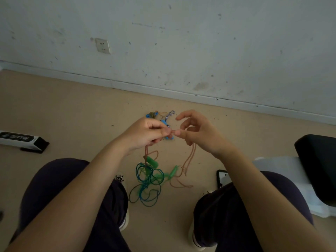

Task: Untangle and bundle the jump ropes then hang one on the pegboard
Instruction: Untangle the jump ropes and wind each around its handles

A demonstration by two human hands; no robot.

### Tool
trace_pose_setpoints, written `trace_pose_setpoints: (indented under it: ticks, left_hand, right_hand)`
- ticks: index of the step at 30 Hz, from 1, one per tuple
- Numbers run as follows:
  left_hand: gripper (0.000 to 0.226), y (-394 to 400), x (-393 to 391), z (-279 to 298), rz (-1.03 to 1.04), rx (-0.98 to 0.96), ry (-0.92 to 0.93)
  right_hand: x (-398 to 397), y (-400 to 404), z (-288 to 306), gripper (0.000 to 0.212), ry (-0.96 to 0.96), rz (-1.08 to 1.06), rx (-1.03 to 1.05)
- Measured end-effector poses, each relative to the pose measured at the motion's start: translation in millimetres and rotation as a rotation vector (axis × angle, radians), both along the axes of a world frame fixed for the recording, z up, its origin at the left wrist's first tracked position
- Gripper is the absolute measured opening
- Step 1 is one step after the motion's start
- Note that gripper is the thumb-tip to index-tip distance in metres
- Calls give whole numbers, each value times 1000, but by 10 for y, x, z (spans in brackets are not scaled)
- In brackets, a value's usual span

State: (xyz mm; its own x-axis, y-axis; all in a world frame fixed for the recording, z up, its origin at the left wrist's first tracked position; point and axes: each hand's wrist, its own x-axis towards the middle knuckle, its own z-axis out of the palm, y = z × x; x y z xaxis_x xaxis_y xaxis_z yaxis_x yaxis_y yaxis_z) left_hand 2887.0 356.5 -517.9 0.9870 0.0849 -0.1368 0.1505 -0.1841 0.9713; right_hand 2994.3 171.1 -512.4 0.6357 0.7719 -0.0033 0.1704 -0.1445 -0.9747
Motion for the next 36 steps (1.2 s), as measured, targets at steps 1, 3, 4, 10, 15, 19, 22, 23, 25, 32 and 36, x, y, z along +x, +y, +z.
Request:
trace_pose_setpoints:
  ticks: [1, 3, 4, 10, 15, 19, 22, 23, 25, 32, 36]
  left_hand:
    - [19, -6, 5, -20, -2, -9, 7]
    - [21, -17, 14, -43, -31, 16, 30]
    - [19, -5, 15, -42, -56, 39, 45]
    - [13, 305, -20, -25, -89, 216, 196]
    - [10, 238, -36, -106, -24, 218, 187]
    - [8, 78, -36, -70, -22, 134, 90]
    - [12, 29, -30, -31, -30, 100, 43]
    - [11, 31, -29, -29, -35, 83, 31]
    - [10, 40, -24, -41, -58, 68, 20]
    - [24, 171, -42, -60, -122, 159, 135]
    - [25, 132, -51, -78, -74, 58, 93]
  right_hand:
    - [2, -11, 1, 38, -31, 31, -43]
    - [-21, -8, -19, 22, -137, 82, -164]
    - [-36, 4, -27, 15, -194, 86, -197]
    - [73, -86, 59, 17, -313, -381, -41]
    - [82, -167, 78, 14, -141, -289, 4]
    - [-62, -50, 8, 39, -68, -103, -8]
    - [-116, 1, -50, 35, -76, 42, -102]
    - [-115, 7, -64, 29, -87, 82, -137]
    - [-94, 18, -59, 14, -135, 110, -180]
    - [89, -142, 111, 18, -119, -312, 33]
    - [52, -128, 85, 19, -63, -186, -30]
